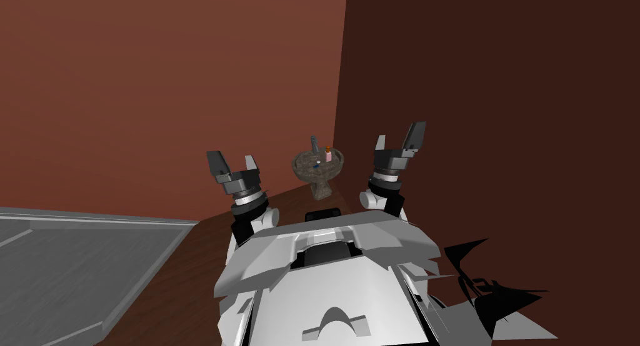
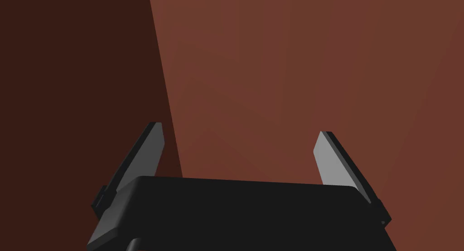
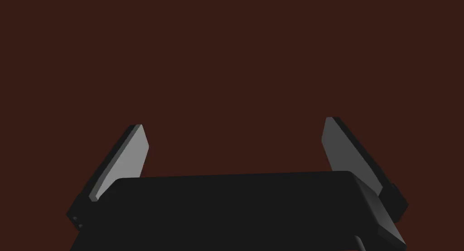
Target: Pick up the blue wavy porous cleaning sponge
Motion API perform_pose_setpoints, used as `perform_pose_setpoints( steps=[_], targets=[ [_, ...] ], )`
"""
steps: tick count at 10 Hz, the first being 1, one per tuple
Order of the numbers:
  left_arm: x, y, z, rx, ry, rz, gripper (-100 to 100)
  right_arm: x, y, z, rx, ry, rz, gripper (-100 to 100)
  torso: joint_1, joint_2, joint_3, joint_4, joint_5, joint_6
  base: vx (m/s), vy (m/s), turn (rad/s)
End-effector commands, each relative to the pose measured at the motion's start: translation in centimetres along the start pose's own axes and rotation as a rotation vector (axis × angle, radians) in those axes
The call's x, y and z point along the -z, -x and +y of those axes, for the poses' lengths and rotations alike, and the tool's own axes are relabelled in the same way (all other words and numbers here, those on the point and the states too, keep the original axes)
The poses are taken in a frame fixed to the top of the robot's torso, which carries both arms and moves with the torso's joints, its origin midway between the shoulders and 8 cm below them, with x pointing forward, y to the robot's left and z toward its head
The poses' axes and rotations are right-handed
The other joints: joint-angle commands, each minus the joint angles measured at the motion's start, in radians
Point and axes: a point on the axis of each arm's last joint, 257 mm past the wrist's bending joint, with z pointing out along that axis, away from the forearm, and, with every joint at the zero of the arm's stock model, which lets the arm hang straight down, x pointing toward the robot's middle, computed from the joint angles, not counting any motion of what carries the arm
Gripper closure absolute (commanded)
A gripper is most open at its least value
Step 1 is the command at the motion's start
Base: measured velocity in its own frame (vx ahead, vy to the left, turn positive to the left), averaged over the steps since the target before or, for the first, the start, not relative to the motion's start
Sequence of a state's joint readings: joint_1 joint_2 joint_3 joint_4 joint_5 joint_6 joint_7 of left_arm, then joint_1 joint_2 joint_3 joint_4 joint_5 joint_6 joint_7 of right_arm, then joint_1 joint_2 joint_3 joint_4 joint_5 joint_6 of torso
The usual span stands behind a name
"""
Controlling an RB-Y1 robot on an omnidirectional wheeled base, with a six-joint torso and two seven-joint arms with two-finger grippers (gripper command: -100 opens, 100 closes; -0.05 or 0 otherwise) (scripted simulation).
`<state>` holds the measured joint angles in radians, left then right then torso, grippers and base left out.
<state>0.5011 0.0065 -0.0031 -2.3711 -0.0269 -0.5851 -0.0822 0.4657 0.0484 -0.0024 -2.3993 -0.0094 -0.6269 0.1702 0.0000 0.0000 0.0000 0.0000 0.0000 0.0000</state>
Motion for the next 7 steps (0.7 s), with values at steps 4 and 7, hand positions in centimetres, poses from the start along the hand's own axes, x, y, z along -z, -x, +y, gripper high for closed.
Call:
perform_pose_setpoints(
  steps=[4,7],
  targets=[
    [-1.2,-2.9,4.4,0.088,0.084,0.097,-100,0.0,0.0,0.0,0.000,0.000,0.000,0,-0.002,0.005,0.003,0.001,0.000,0.000,-0.060,-0.029,0.032],
    [-1.9,-4.5,7.5,0.144,0.150,0.128,-100,0.0,0.0,0.0,0.000,0.000,0.000,0,-0.002,0.003,0.002,0.001,0.000,0.000,-0.053,-0.027,0.023]
  ],
)
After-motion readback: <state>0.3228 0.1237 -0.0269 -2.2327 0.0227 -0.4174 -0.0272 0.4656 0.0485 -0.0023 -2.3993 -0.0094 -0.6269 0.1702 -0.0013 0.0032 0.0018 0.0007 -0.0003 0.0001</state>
